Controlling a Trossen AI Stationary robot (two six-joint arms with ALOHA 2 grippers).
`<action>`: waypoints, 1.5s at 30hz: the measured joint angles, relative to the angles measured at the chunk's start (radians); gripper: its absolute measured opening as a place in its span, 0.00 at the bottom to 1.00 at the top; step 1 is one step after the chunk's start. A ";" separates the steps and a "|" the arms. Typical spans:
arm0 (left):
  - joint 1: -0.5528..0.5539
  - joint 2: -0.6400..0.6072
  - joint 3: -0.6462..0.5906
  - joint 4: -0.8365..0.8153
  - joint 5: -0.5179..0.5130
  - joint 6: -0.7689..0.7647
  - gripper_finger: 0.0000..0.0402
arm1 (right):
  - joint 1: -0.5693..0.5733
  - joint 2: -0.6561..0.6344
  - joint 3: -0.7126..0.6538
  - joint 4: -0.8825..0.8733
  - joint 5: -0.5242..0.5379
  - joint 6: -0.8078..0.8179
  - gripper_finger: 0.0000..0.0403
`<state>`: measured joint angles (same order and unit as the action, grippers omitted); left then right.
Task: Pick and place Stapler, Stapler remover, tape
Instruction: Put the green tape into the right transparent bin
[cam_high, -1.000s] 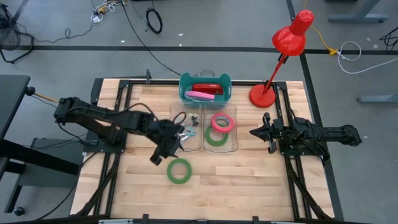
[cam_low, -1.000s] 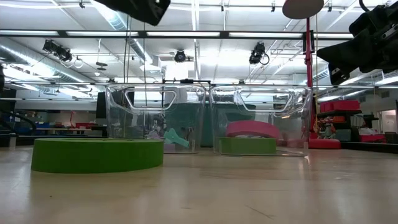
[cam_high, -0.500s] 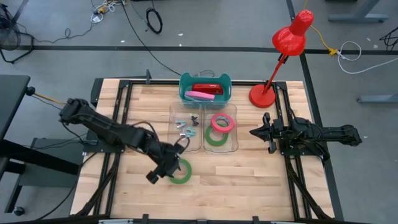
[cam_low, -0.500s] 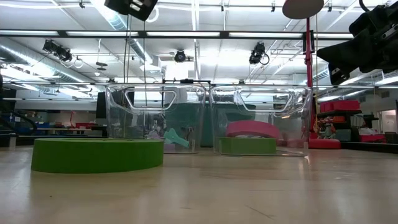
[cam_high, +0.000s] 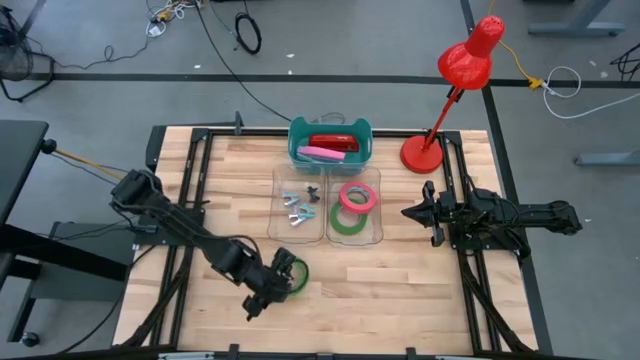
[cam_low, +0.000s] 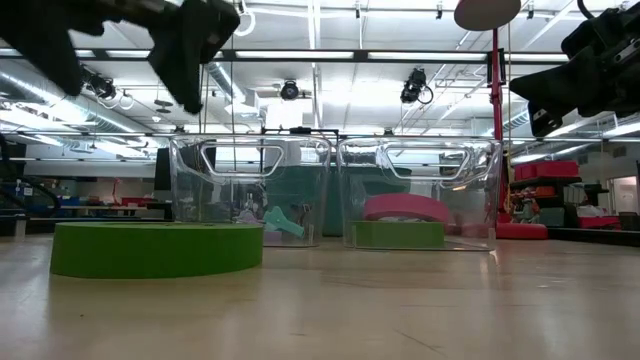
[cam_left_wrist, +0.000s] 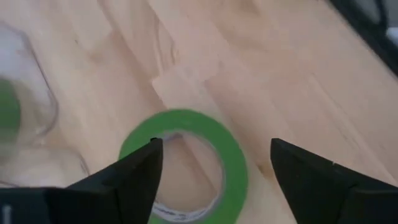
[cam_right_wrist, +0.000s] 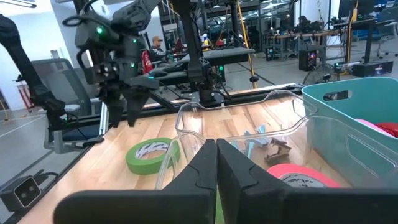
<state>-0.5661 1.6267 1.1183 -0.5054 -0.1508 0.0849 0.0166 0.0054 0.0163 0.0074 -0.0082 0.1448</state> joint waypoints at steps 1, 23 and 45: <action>-0.005 0.010 0.000 -0.004 -0.010 -0.021 0.76 | 0.000 0.000 0.000 0.000 0.000 0.000 0.02; -0.012 0.198 0.000 -0.057 0.022 -0.057 0.80 | 0.000 0.000 0.000 0.000 0.000 0.000 0.02; 0.010 0.237 0.002 -0.074 0.099 -0.047 0.55 | 0.000 0.000 0.000 0.000 0.000 0.000 0.02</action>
<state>-0.5564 1.8641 1.1202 -0.5789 -0.0518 0.0380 0.0168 0.0055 0.0163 0.0076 -0.0083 0.1448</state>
